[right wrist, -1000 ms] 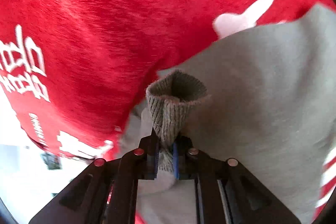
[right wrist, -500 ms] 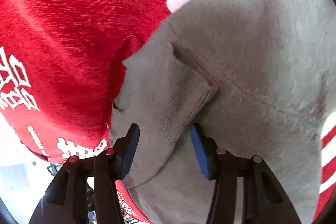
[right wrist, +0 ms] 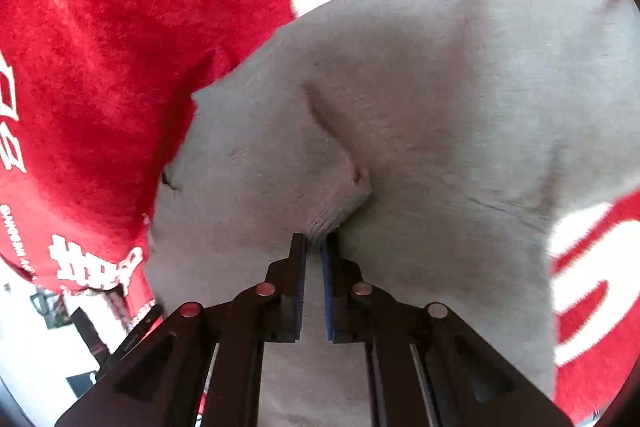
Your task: Fold small clothes
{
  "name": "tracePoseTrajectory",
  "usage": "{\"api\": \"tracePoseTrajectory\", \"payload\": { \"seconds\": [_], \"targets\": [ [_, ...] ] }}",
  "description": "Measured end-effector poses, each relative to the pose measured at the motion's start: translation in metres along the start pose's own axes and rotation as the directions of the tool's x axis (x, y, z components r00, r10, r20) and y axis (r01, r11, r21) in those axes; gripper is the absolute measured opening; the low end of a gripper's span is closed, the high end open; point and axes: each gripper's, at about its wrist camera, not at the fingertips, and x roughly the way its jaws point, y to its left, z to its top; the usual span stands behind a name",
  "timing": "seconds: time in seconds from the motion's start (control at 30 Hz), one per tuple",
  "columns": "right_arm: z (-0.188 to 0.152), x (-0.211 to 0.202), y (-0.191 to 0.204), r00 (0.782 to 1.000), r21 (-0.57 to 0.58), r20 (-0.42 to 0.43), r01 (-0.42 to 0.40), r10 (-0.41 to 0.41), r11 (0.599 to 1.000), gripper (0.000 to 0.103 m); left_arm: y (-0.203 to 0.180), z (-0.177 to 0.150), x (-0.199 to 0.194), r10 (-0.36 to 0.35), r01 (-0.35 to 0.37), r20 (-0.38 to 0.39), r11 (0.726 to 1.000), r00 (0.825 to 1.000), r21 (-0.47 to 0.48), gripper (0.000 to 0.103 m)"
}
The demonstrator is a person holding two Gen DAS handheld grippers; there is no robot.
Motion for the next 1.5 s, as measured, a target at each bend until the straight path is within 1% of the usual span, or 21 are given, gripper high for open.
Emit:
{"api": "tracePoseTrajectory", "payload": {
  "seconds": [0.07,0.17,0.23,0.33,0.37,0.4,0.43,0.5,0.57,0.63,0.73,0.8,0.83,0.9,0.93,1.03,1.13,1.23,1.3,1.4,1.5],
  "targets": [
    [-0.003,-0.013,0.004,1.0,-0.022,0.006,0.004,-0.004,1.0,0.014,0.005,-0.004,-0.012,-0.035,0.035,0.006,0.999,0.999,-0.022,0.01],
    [-0.007,-0.028,0.019,0.999,-0.118,0.042,0.015,-0.01,0.993,0.014,-0.008,-0.008,-0.027,-0.054,0.054,0.04,0.999,0.998,0.001,0.01],
    [-0.006,-0.031,0.03,0.998,-0.177,0.062,0.035,-0.024,0.984,0.014,-0.029,-0.01,-0.026,-0.065,0.063,0.044,0.997,0.997,0.04,0.01],
    [0.0,-0.015,0.047,0.997,-0.229,0.065,0.05,-0.036,0.972,0.014,-0.053,-0.018,-0.005,-0.009,0.009,0.002,0.997,1.0,0.079,0.01],
    [0.001,-0.009,0.049,0.996,-0.246,0.06,0.077,-0.064,0.966,0.014,-0.056,-0.021,0.004,-0.003,0.004,-0.013,0.997,1.0,0.072,0.01],
    [0.002,-0.002,0.047,0.993,-0.249,0.051,0.117,-0.107,0.961,0.014,-0.053,-0.022,0.01,0.005,-0.004,-0.018,0.998,1.0,0.066,0.01],
    [0.001,0.002,0.041,0.99,-0.24,0.039,0.141,-0.135,0.96,0.012,-0.053,-0.026,0.008,0.009,-0.01,0.004,0.998,1.0,0.063,0.01],
    [-0.002,0.001,0.028,0.995,-0.199,0.026,0.098,-0.095,0.975,0.01,-0.056,-0.029,0.005,0.022,-0.021,-0.001,0.997,1.0,0.077,0.01],
    [-0.006,-0.002,0.014,0.993,-0.177,0.007,0.12,-0.121,0.977,0.011,-0.059,-0.031,0.002,0.039,-0.038,-0.012,0.994,0.999,0.104,0.01],
    [-0.011,-0.013,0.0,0.998,-0.146,-0.002,0.067,-0.068,0.987,0.011,-0.064,-0.03,-0.001,0.057,-0.054,-0.025,0.99,0.998,0.128,0.011],
    [-0.016,-0.029,-0.009,0.999,-0.146,-0.012,0.05,-0.053,0.988,0.013,-0.075,-0.027,-0.009,0.046,-0.04,-0.042,0.992,0.998,0.123,0.011],
    [-0.021,-0.041,-0.016,0.999,-0.144,-0.018,0.038,-0.041,0.989,0.021,-0.083,-0.024,-0.011,0.058,-0.052,-0.042,0.99,0.997,0.127,0.011],
    [-0.023,-0.046,-0.02,0.999,-0.141,-0.022,0.034,-0.038,0.989,0.025,-0.09,-0.024,-0.012,0.084,-0.078,-0.04,0.988,0.996,0.136,0.011],
    [-0.025,-0.053,-0.027,0.999,-0.12,-0.019,0.03,-0.032,0.992,0.049,-0.102,-0.025,-0.014,0.091,-0.085,-0.032,0.985,0.995,0.152,0.011],
    [-0.025,-0.058,-0.03,1.0,-0.104,-0.015,0.02,-0.022,0.994,0.053,-0.108,-0.026,-0.016,0.077,-0.071,-0.029,0.985,0.997,0.159,0.011],
    [-0.024,-0.069,-0.046,1.0,-0.049,0.001,-0.009,0.009,0.999,0.054,-0.128,-0.028,-0.018,0.063,-0.056,-0.032,0.982,0.998,0.183,0.011],
    [-0.018,-0.083,-0.07,0.999,0.002,0.021,-0.037,0.037,0.999,0.06,-0.146,-0.028,-0.012,0.056,-0.045,-0.053,0.978,0.997,0.202,0.012],
    [-0.01,-0.095,-0.094,0.998,0.046,0.046,-0.051,0.049,0.998,0.062,-0.163,-0.029,-0.004,0.072,-0.054,-0.08,0.976,0.994,0.211,0.103],
    [-0.005,-0.1,-0.109,0.997,0.075,0.064,-0.057,0.052,0.996,0.063,-0.175,-0.031,-0.009,0.082,-0.07,-0.047,0.972,0.996,0.223,0.102],
    [0.002,-0.109,-0.133,0.994,0.123,0.097,-0.071,0.059,0.99,0.068,-0.193,-0.03,-0.008,0.074,-0.058,-0.057,0.968,0.996,0.246,0.102],
    [0.01,-0.12,-0.161,0.99,0.19,0.136,-0.073,0.048,0.979,0.068,-0.209,-0.026,-0.01,0.073,-0.059,-0.049,0.969,0.996,0.241,0.102]
  ]
}}
